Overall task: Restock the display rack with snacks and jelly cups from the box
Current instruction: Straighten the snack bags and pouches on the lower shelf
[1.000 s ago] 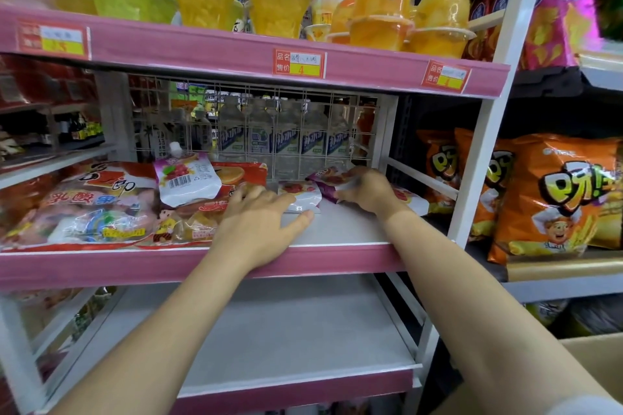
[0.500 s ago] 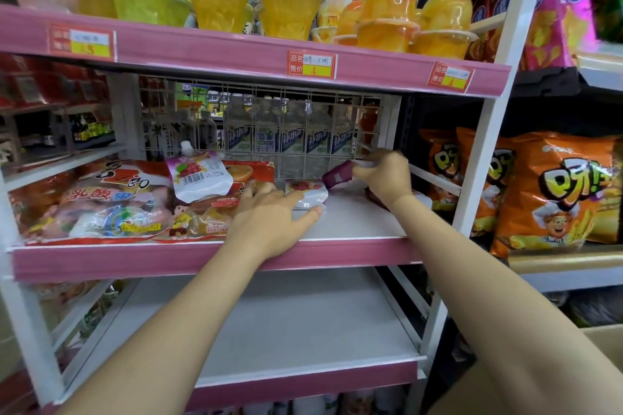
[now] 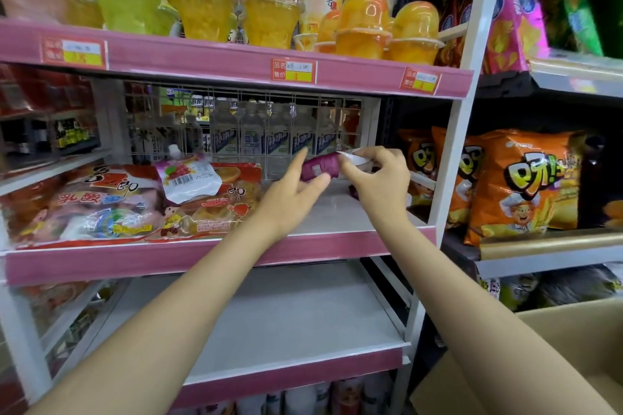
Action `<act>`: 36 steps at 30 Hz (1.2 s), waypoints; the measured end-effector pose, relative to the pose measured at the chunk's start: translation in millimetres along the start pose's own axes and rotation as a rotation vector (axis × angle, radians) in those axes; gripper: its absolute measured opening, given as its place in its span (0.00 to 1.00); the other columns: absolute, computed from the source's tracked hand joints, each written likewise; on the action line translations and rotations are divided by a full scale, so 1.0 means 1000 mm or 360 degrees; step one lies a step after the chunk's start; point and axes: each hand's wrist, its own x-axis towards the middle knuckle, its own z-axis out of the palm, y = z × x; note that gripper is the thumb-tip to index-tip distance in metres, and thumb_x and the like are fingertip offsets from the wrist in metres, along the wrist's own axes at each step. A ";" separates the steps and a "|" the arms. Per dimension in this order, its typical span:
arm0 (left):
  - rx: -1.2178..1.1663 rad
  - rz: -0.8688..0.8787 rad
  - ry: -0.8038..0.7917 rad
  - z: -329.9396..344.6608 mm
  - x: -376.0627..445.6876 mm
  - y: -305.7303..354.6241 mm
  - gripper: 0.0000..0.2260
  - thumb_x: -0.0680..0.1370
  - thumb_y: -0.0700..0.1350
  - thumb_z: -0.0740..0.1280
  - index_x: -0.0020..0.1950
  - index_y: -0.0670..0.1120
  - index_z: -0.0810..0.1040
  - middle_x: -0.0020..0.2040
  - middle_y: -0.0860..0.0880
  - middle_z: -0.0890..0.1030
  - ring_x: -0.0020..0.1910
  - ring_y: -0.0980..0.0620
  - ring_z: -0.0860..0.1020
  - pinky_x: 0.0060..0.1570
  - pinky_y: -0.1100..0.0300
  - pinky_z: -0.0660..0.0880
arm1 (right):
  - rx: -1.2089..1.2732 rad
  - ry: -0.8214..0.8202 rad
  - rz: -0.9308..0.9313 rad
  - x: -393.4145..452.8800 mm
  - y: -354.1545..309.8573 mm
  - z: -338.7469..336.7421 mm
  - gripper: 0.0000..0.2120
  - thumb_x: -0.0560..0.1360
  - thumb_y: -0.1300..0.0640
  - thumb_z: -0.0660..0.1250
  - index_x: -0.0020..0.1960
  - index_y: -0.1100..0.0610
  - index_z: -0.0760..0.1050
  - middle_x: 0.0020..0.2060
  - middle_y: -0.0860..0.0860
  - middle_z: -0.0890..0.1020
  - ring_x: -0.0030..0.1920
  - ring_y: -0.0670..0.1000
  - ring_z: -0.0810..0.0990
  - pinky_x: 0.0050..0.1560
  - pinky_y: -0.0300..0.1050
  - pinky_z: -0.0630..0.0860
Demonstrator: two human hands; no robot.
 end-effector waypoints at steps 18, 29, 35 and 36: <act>-0.0643 0.0071 0.0153 -0.034 0.005 -0.017 0.28 0.76 0.33 0.71 0.68 0.60 0.72 0.53 0.48 0.85 0.52 0.51 0.84 0.53 0.58 0.80 | 0.0795 -0.1088 0.0688 -0.001 -0.004 0.032 0.23 0.78 0.45 0.68 0.66 0.60 0.74 0.56 0.55 0.84 0.54 0.53 0.84 0.56 0.49 0.81; 0.0431 0.0086 0.0272 -0.008 0.005 -0.038 0.28 0.77 0.46 0.71 0.75 0.58 0.66 0.70 0.47 0.69 0.67 0.47 0.71 0.69 0.58 0.65 | 0.0504 -0.1005 0.0604 -0.004 0.021 0.052 0.10 0.78 0.53 0.70 0.52 0.60 0.81 0.47 0.55 0.86 0.46 0.54 0.85 0.52 0.49 0.81; 0.1188 -0.0038 0.0100 -0.025 0.000 -0.033 0.29 0.75 0.67 0.64 0.74 0.59 0.69 0.79 0.49 0.60 0.78 0.48 0.54 0.75 0.50 0.51 | 0.0043 -0.1059 0.0516 -0.005 0.019 0.059 0.25 0.77 0.49 0.71 0.71 0.54 0.71 0.63 0.54 0.79 0.62 0.56 0.77 0.65 0.52 0.74; 0.1221 -0.0030 0.0037 -0.031 -0.001 -0.033 0.30 0.74 0.68 0.65 0.74 0.60 0.68 0.79 0.51 0.59 0.78 0.49 0.54 0.75 0.50 0.50 | 0.0092 -0.1047 0.0531 -0.005 0.021 0.058 0.27 0.76 0.49 0.72 0.73 0.52 0.70 0.64 0.55 0.78 0.64 0.57 0.77 0.65 0.53 0.74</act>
